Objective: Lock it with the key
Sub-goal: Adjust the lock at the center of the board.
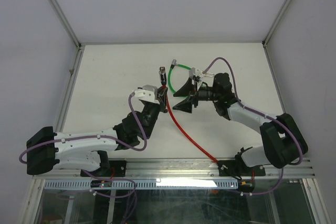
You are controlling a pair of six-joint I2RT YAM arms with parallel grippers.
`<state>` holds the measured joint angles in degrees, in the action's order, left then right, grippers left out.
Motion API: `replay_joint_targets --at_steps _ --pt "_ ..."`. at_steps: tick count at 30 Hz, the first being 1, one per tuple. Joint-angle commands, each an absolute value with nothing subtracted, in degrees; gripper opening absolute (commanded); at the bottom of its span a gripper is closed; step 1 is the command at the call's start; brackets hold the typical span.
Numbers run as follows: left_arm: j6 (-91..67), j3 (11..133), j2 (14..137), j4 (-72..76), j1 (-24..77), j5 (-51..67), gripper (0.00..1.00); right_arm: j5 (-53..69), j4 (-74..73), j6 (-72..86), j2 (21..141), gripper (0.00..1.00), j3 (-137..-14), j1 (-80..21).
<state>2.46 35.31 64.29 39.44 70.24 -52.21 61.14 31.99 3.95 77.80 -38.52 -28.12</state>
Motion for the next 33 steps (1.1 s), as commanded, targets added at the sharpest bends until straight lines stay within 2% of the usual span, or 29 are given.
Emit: replay_joint_targets --at_steps 1,9,12,17,19,21,23,26,29,33 --pt "3.2 39.7 66.5 46.0 71.9 -52.8 0.0 60.0 50.0 14.0 79.8 0.74 -38.0 -29.7" --pt "2.5 42.5 69.3 47.8 73.0 -51.9 0.0 57.1 50.2 14.6 81.7 0.67 -37.2 -32.2" --pt "1.5 42.5 69.0 47.8 73.3 -51.2 0.0 57.2 50.2 14.9 81.8 0.52 -37.3 -32.1" --pt "-1.4 42.0 67.8 46.7 73.4 -49.8 0.0 59.6 51.6 15.3 81.5 0.18 -37.4 -32.1" --pt "-2.7 41.5 66.9 46.2 73.5 -49.5 0.0 61.2 51.7 15.5 80.7 0.0 -37.5 -32.0" --pt "-3.6 40.7 65.7 45.7 73.5 -49.1 0.0 61.9 51.6 16.5 79.6 0.0 -37.3 -31.4" --pt "-4.8 39.6 64.2 45.2 73.5 -48.7 0.13 62.9 51.7 17.7 78.5 0.0 -37.1 -30.5" --pt "-6.4 36.8 60.4 44.6 73.4 -46.5 0.45 65.1 52.7 19.0 77.6 0.0 -36.8 -29.4" --pt "-8.3 32.1 55.7 44.0 73.4 -42.0 0.72 66.6 54.6 20.0 77.1 0.0 -36.1 -29.0" --pt "-8.7 22.9 47.1 46.3 73.3 -33.2 0.97 68.5 54.9 19.9 76.4 0.0 -35.9 -28.5"
